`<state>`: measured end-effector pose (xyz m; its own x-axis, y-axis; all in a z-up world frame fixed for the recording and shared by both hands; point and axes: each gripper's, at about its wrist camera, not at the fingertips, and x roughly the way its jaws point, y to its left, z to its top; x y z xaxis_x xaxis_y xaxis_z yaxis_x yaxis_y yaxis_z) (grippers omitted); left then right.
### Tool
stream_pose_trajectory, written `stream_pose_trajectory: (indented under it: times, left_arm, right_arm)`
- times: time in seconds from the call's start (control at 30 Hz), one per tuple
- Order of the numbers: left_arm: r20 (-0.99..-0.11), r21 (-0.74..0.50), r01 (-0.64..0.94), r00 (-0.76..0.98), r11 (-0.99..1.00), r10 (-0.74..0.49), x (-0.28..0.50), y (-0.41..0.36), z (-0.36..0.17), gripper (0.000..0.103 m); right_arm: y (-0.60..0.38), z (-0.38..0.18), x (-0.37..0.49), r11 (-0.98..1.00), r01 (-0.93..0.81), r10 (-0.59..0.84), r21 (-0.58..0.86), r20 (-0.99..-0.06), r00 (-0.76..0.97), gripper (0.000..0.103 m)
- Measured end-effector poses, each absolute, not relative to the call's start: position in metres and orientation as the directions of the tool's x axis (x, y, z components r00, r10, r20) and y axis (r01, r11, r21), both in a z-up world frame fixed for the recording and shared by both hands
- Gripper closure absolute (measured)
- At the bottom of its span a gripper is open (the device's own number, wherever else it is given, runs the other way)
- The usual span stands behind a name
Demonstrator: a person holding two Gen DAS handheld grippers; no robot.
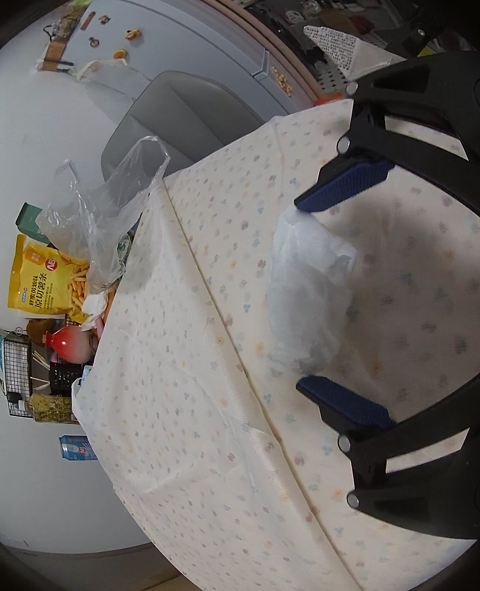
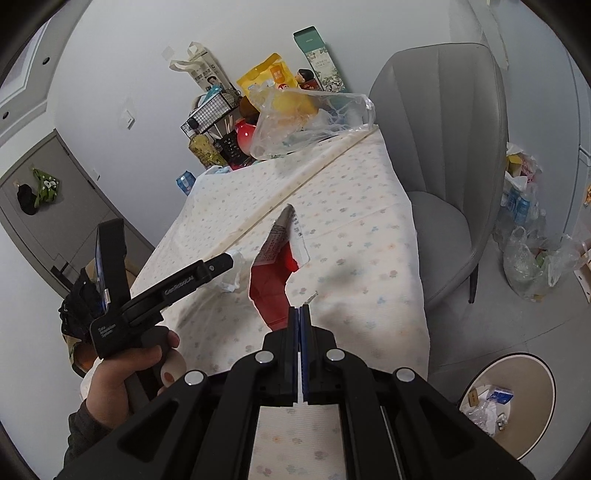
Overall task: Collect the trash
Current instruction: 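Lower the left tool onto the crumpled white tissue and close it, then carry the wrapper in the right tool and tissue in the left tool over the bin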
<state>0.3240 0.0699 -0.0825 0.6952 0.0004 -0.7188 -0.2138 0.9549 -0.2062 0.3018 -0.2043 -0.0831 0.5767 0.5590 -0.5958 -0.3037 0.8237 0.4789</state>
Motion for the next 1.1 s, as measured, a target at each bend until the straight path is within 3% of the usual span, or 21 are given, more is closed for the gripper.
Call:
stream_pose_trajectory:
  times: [0.03,0.07,0.1,0.13,1.1]
  left_arm:
    - [-0.725,-0.214,-0.215,0.688,0.953,-0.008,0.326,0.071,-0.085,0.037]
    - [-0.736,-0.211,-0.221,0.677,0.952,-0.006,0.327,0.071,-0.088,0.069]
    - [-0.752,-0.193,-0.237,0.659,0.952,0.012,0.328,0.072,-0.091,0.086]
    - [-0.765,-0.171,-0.255,0.643,0.952,0.035,0.329,0.072,-0.094,0.093]
    - [-0.632,-0.341,-0.11,0.762,0.934,-0.141,0.214,0.046,-0.043,0.095]
  right_arm:
    - [-0.205,-0.084,0.302,0.824,-0.301,0.558,0.481,-0.596,0.577,0.101]
    - [-0.206,-0.084,0.303,0.824,-0.298,0.557,0.481,-0.596,0.578,0.101]
    - [-0.207,-0.084,0.303,0.825,-0.296,0.556,0.482,-0.596,0.579,0.101]
    - [-0.207,-0.085,0.303,0.825,-0.294,0.555,0.483,-0.596,0.579,0.101]
    - [-0.226,-0.061,0.243,0.854,-0.275,0.505,0.441,-0.578,0.641,0.101]
